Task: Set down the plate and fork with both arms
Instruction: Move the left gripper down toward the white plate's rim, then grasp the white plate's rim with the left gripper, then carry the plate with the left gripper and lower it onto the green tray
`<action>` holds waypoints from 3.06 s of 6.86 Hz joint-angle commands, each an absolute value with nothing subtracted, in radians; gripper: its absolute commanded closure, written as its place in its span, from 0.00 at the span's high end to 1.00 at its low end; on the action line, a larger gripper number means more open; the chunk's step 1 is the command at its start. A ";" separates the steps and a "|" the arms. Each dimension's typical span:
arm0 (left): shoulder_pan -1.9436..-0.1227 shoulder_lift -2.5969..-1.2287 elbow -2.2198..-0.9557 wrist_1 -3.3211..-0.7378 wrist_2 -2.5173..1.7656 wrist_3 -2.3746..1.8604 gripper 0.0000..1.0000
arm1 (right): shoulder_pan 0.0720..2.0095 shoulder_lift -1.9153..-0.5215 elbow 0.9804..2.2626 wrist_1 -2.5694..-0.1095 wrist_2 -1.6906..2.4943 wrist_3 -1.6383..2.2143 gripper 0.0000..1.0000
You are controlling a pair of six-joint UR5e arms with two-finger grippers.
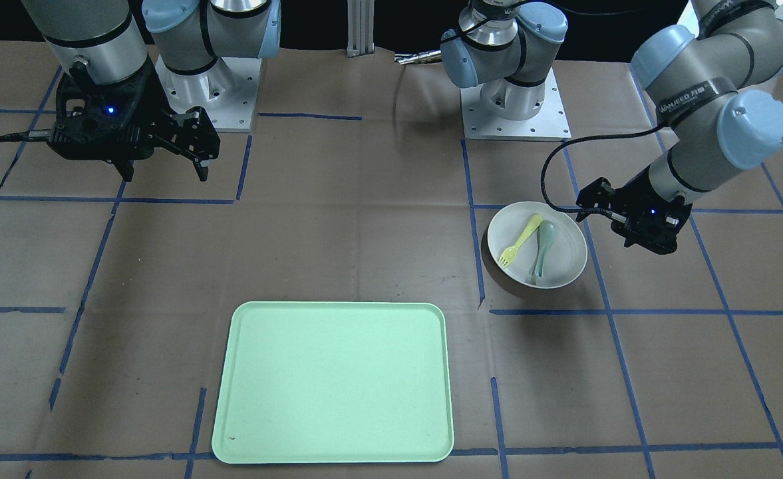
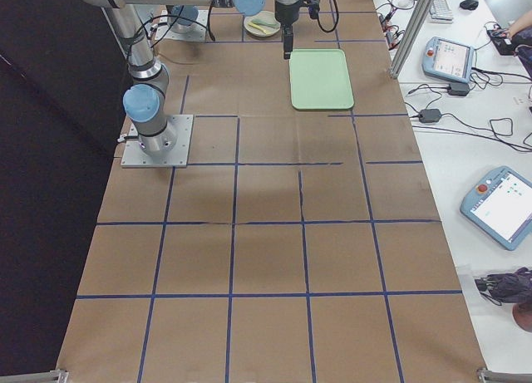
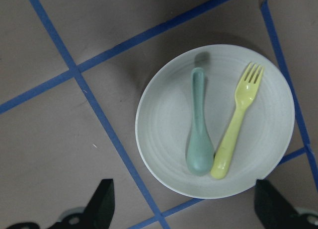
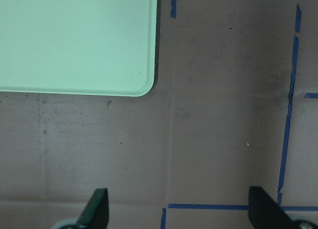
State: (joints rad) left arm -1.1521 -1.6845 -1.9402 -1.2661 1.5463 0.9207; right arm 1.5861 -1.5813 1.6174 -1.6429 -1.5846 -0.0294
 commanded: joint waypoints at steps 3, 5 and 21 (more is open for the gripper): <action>-1.080 -1.857 -1.939 -1.200 1.436 1.008 0.99 | 1.586 -1.580 1.620 -1.644 -1.585 -0.032 1.00; -1.060 -1.920 -1.942 -1.200 1.371 1.011 0.91 | 1.586 -1.580 1.620 -1.644 -1.585 -0.032 1.00; -1.319 -1.908 -1.785 -1.253 1.266 0.543 0.00 | 1.586 -1.578 1.620 -1.644 -1.586 -0.034 1.00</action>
